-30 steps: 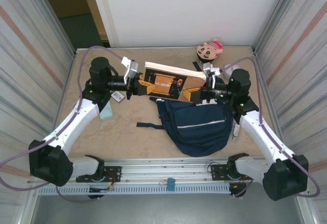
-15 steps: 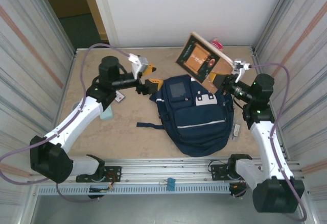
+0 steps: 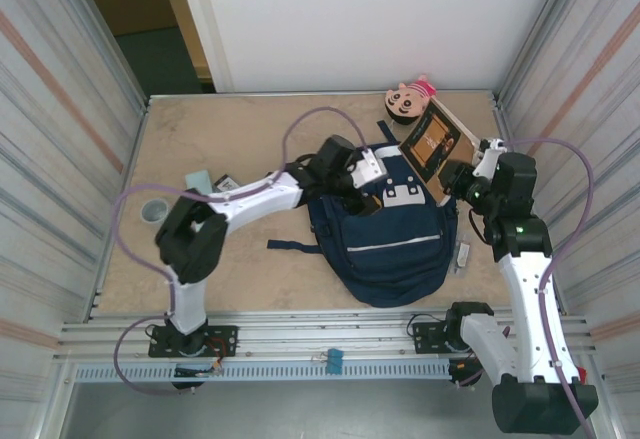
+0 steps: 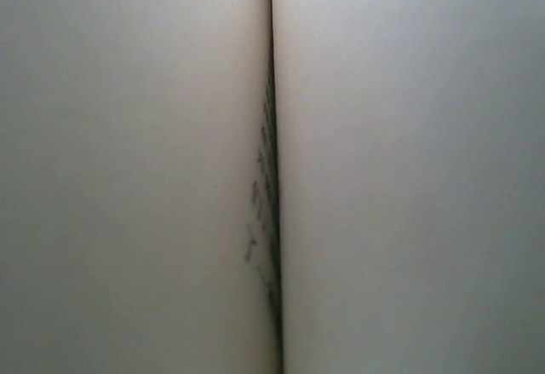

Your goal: Pack the student bag

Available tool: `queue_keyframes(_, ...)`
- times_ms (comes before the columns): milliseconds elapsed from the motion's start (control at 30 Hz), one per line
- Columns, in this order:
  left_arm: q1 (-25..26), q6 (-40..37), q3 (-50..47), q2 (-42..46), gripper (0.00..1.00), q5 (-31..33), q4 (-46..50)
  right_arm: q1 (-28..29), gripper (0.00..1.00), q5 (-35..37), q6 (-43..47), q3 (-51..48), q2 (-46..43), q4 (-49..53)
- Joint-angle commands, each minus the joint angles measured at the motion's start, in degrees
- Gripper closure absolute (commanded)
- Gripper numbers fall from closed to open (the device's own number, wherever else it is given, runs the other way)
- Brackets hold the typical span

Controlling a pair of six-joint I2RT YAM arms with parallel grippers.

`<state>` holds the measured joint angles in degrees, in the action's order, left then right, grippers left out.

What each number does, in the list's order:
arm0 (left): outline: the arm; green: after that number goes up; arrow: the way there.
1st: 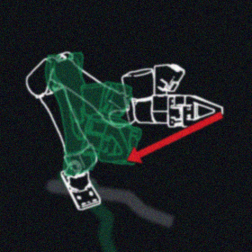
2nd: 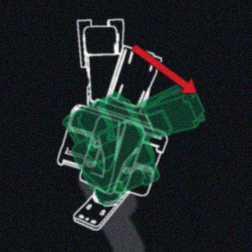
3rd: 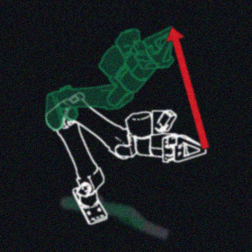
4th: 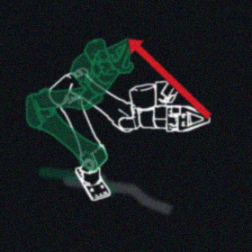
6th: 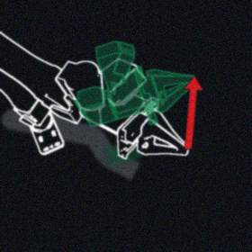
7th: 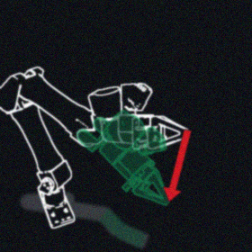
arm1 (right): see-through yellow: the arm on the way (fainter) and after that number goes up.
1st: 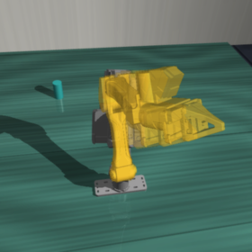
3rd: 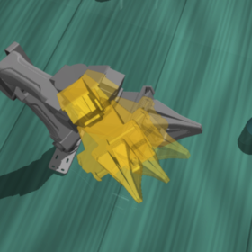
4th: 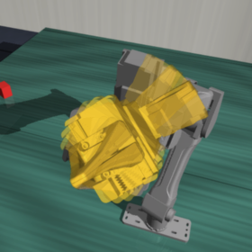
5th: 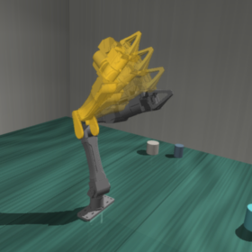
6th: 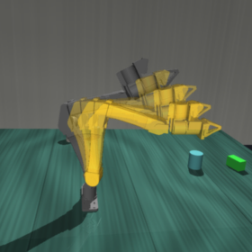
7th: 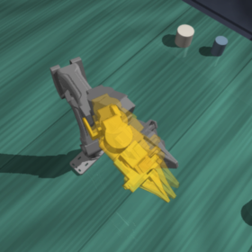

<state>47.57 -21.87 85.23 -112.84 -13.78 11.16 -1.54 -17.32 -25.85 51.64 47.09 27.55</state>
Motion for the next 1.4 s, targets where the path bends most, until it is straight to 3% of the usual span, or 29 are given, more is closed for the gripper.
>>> queue_keyframes(0,0.28,-5.14,4.16,-2.46,0.16,6.08,7.02,-0.37,1.00,1.70,2.42,1.56,-1.70,0.71)
queue_keyframes(100,-1.27,-6.04,1.75,-3.26,0.15,10.27,7.96,-0.44,1.00,0.94,2.22,1.36,-1.65,0.81)
queue_keyframes(367,-11.68,-3.44,-7.87,-1.43,0.16,15.94,10.32,-0.55,1.00,-2.82,0.32,-0.35,-0.45,-2.00)
queue_keyframes(600,-20.82,0.81,-3.59,-1.40,0.17,17.67,15.95,-0.56,1.00,-5.78,0.02,-0.17,1.94,-3.74)
queue_keyframes(733,-24.62,0.99,-5.12,3.62,0.17,16.13,15.14,-0.54,1.00,-6.39,-0.73,-0.20,2.44,-5.02)
queue_keyframes(833,-22.98,-1.28,-7.92,11.28,0.15,13.37,13.00,-0.56,1.00,-6.63,-1.60,-0.23,2.65,-5.77)
queue_keyframes(933,-18.32,-2.37,-9.77,18.24,0.13,12.98,11.89,-0.52,1.00,-6.84,-2.54,-0.31,2.72,-6.18)
queue_keyframes(1033,-12.19,-6.46,-12.13,22.22,0.12,8.20,10.92,-0.44,1.00,-7.34,-3.51,-0.88,2.32,-6.70)
queue_keyframes(1167,-5.38,-10.27,-13.74,20.56,0.10,6.43,9.76,-0.35,1.00,-7.78,-3.79,-1.58,1.54,-6.76)
queue_keyframes(1367,-2.99,-8.67,-9.54,11.62,0.09,7.77,11.25,-0.30,1.00,-8.16,-3.92,-2.22,-0.17,-6.03)
